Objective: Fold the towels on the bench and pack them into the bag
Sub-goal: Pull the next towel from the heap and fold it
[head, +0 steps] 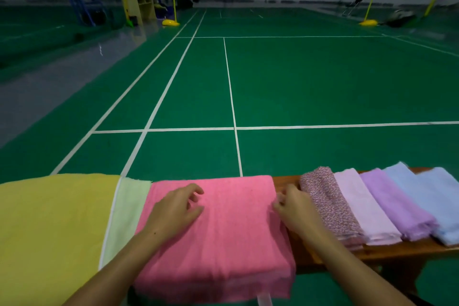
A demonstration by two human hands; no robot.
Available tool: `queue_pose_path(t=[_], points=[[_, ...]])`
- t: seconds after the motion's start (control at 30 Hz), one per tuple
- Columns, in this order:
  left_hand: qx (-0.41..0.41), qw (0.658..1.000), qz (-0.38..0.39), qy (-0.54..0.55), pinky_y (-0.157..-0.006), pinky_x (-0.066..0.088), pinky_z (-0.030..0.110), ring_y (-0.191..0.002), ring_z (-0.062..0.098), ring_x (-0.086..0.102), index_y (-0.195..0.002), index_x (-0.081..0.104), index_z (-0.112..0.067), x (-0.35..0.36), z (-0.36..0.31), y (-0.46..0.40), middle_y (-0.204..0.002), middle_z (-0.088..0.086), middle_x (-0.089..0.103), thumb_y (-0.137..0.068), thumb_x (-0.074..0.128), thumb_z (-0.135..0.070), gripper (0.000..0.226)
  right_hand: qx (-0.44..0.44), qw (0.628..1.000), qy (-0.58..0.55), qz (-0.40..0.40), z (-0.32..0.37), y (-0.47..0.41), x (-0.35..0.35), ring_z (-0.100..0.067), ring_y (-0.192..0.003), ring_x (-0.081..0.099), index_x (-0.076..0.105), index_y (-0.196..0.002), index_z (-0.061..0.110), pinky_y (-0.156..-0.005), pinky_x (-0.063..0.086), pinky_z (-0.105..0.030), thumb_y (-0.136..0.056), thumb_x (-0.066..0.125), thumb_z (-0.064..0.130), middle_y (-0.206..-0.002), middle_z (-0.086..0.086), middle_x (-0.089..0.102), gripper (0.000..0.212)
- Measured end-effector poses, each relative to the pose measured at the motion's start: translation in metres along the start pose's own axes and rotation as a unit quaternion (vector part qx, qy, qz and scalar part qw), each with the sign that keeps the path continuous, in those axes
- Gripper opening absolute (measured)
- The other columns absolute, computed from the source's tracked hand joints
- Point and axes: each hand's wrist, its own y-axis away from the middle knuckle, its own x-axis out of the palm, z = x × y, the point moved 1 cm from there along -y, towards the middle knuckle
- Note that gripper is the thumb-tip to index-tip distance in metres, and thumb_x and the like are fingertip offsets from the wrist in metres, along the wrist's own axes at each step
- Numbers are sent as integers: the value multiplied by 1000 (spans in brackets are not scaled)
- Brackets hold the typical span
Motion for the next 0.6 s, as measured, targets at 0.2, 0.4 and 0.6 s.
queue_pose_path(t=[0.2,0.4,0.6], points=[[15,998,23,50,-98,58,31,-106,0,64,-123,60,-40,19,-21,37,-118,-19,68,-95,71,-44,31,61,993,-38,94,-15,33,7,-28,-61,69,64,-69,6,-59,60,-42,-87,73,32,-65,-6,67,33],[51,998,4,20,-92,58,30,-104,-2,60,-122,63,-39,28,-25,41,-114,-20,65,-99,64,-48,26,121,939,-288,146,-3,45,9,-15,-71,67,65,-90,10,-51,52,-23,-88,78,19,-89,-6,72,16],[99,981,-60,-157,-82,56,35,-100,13,62,-121,62,-38,37,-32,31,-113,-15,68,-97,57,-44,26,22,955,-277,103,-2,55,18,-9,-80,71,69,-108,23,-79,60,-35,-91,68,7,-95,2,77,24]])
